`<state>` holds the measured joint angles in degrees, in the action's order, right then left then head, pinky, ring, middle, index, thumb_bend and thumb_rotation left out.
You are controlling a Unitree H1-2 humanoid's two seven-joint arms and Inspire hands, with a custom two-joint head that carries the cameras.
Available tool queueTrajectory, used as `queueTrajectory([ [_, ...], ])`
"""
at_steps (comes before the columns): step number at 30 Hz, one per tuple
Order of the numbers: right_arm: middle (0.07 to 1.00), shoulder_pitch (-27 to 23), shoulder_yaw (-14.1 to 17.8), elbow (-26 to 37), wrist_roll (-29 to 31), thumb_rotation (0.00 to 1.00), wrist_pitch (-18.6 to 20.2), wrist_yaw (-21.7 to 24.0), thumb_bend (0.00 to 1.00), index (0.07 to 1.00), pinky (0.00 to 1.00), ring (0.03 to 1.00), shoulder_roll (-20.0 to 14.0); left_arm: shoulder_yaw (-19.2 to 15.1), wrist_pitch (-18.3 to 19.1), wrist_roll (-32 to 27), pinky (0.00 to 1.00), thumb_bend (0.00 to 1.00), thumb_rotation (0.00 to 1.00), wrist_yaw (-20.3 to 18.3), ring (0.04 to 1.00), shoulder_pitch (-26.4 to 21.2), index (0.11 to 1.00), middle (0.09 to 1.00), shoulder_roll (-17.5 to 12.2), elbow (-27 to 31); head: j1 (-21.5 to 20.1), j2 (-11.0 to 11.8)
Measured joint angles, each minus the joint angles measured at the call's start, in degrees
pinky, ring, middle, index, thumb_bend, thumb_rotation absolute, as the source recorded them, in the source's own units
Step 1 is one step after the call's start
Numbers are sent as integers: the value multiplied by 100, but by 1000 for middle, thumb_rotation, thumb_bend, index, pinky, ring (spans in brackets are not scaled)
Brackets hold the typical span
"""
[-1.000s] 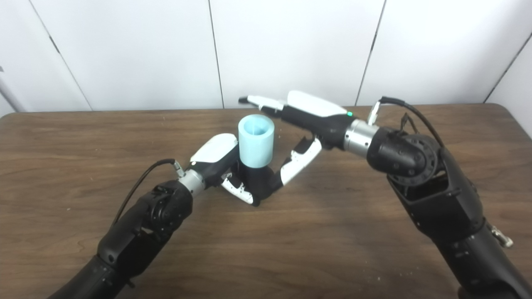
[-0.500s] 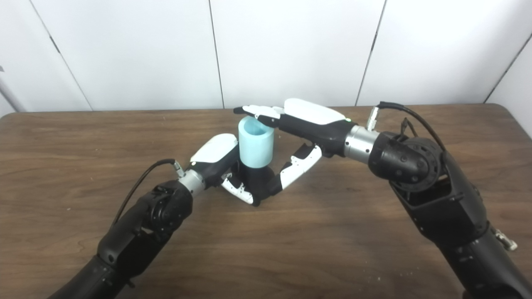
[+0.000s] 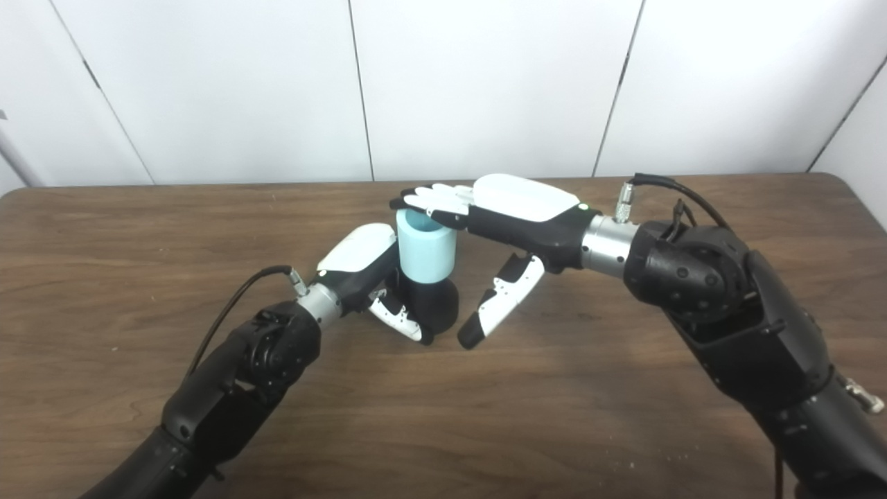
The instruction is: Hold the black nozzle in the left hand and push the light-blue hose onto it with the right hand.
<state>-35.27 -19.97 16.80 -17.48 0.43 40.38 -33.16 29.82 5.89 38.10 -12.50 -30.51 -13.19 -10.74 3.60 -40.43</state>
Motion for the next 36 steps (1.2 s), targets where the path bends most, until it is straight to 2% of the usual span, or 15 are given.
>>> queueTrajectory([
  [8,1000,-94,-171,-134,-426,798,-451,-85,883,962,1000,1000,-37,-6,0,-2,423,526,0,0,468,5,481,483,-1,-5,-9,-9],
  [12,1000,-94,-234,-148,-581,788,-560,-180,853,960,1000,1000,-30,-7,0,-2,430,526,0,0,470,4,480,486,-1,-12,9,-9],
  [17,1000,-104,-336,-147,-735,775,-572,-245,830,960,1000,1000,12,-8,1,-2,404,527,0,0,457,5,487,450,-1,-13,35,-18],
  [28,1000,-193,-466,-185,-933,775,-532,-252,836,956,1000,1000,37,-20,4,-2,423,527,0,0,460,16,485,464,-3,-12,62,-44],
  [32,1000,-199,-507,-174,-1120,779,-387,-267,848,956,1000,1000,74,-28,7,-2,424,527,0,-1,460,23,485,464,-6,-11,62,-62],
  [36,1000,-202,-539,-102,-1171,755,-223,-265,808,958,1000,1000,76,-29,9,-2,423,527,0,-3,459,22,485,466,-7,-11,44,-62],
])
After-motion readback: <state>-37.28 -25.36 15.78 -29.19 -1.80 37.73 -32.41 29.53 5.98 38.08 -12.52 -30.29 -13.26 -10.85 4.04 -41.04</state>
